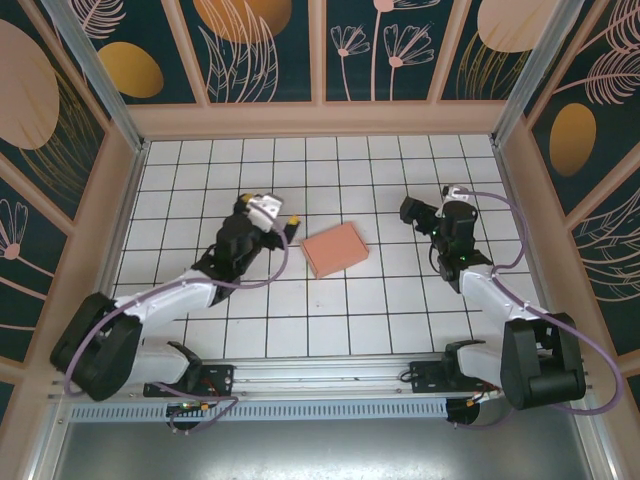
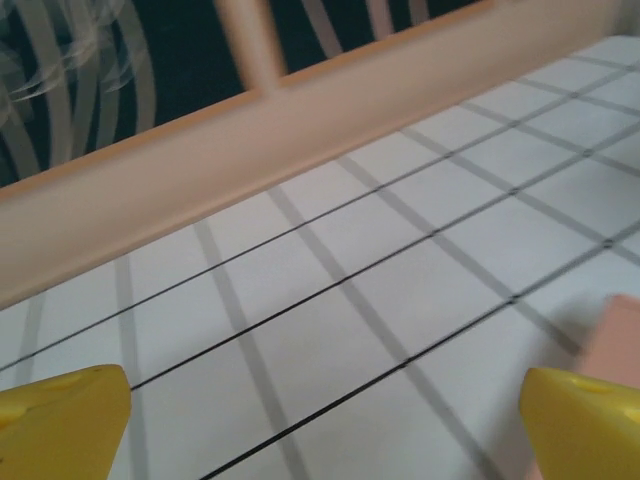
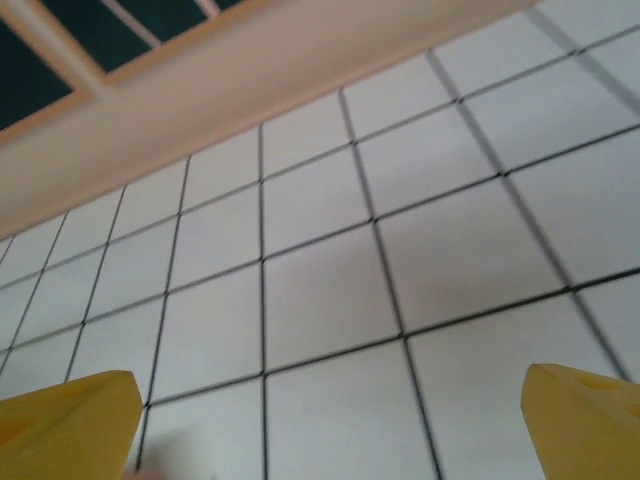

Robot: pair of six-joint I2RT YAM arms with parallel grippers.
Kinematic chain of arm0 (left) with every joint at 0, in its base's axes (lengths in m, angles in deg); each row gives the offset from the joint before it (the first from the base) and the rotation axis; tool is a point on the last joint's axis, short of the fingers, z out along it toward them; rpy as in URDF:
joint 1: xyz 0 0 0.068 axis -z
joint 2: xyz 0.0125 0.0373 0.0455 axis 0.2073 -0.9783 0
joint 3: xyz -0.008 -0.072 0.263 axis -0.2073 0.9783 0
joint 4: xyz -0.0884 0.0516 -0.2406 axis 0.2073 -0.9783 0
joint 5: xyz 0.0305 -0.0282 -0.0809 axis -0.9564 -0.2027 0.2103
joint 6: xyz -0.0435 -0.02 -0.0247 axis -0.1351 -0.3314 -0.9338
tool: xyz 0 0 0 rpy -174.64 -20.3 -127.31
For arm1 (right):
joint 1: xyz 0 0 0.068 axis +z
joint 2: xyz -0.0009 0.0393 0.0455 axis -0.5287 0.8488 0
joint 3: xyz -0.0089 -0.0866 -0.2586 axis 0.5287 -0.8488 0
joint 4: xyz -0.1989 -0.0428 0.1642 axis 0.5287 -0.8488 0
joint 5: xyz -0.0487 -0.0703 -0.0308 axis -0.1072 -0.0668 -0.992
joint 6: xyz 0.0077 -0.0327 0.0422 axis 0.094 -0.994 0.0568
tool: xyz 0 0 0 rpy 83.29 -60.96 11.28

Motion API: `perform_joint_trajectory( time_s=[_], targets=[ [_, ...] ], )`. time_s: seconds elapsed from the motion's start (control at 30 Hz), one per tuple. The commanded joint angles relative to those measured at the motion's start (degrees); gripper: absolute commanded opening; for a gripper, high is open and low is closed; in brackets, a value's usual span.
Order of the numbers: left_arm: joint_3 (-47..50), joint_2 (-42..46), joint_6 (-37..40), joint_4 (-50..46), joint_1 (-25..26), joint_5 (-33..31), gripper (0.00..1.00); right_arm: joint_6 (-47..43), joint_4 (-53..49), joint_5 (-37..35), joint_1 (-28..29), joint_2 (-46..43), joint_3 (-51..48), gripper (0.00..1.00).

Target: Fold the paper box

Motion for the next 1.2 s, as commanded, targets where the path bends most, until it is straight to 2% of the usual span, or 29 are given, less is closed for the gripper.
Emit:
perform_joint_trajectory(
  time_s=[0.0,0.1,0.23,0.3,0.37,0.43,0.5,0.53,0.7,0.73,0.77,1.17],
  targets=[
    [5.0,5.4,-5.0,7.2,-6.7,-8.7,0.99,-7.4,10.3,-10.6,-1.3,1.8,-2.9,0.99],
    [10.7,7.3,-5.4,11.6,-12.7,-13.5,0.99,-9.6,19.5,-12.6,-3.6,4.8,-6.3,0.99],
    [16.8,6.2,-5.3,18.8,-20.6,-11.9,0.99,-11.6,23.8,-11.8,-7.6,7.8,-7.8,0.99],
    [18.3,4.1,-5.3,22.0,-23.1,-10.0,0.99,-12.9,31.0,-10.2,-9.8,8.5,-11.5,0.99],
    [20.5,1.6,-6.4,28.5,-25.3,-6.6,0.99,-11.4,38.1,-2.7,-13.8,9.2,-15.3,0.99],
    [21.0,-2.1,-8.5,34.4,-27.9,-2.8,0.99,-10.8,42.9,1.3,-15.4,10.7,-17.5,0.99],
    [17.9,-3.7,-10.5,30.7,-30.3,1.3,0.99,-11.8,46.5,3.6,-15.5,13.0,-18.6,0.99],
    [18.0,-5.3,-12.2,32.8,-31.2,2.9,0.99,-12.6,48.1,5.1,-15.1,14.0,-18.8,0.99],
    [16.4,-14.7,-11.8,39.0,-31.5,5.9,0.99,-16.2,53.3,4.2,-12.1,20.5,-18.0,0.99],
    [16.8,-14.3,-11.9,38.9,-31.5,5.9,0.99,-17.1,48.0,4.5,-11.4,19.5,-16.4,0.99],
    [16.5,-13.9,-11.7,37.5,-31.5,5.9,0.99,-17.2,50.4,5.0,-11.4,20.1,-16.9,0.99],
    [17.0,-14.1,-11.8,38.7,-31.5,5.1,0.99,-17.1,49.2,5.2,-11.6,19.8,-16.7,0.99]
  ],
)
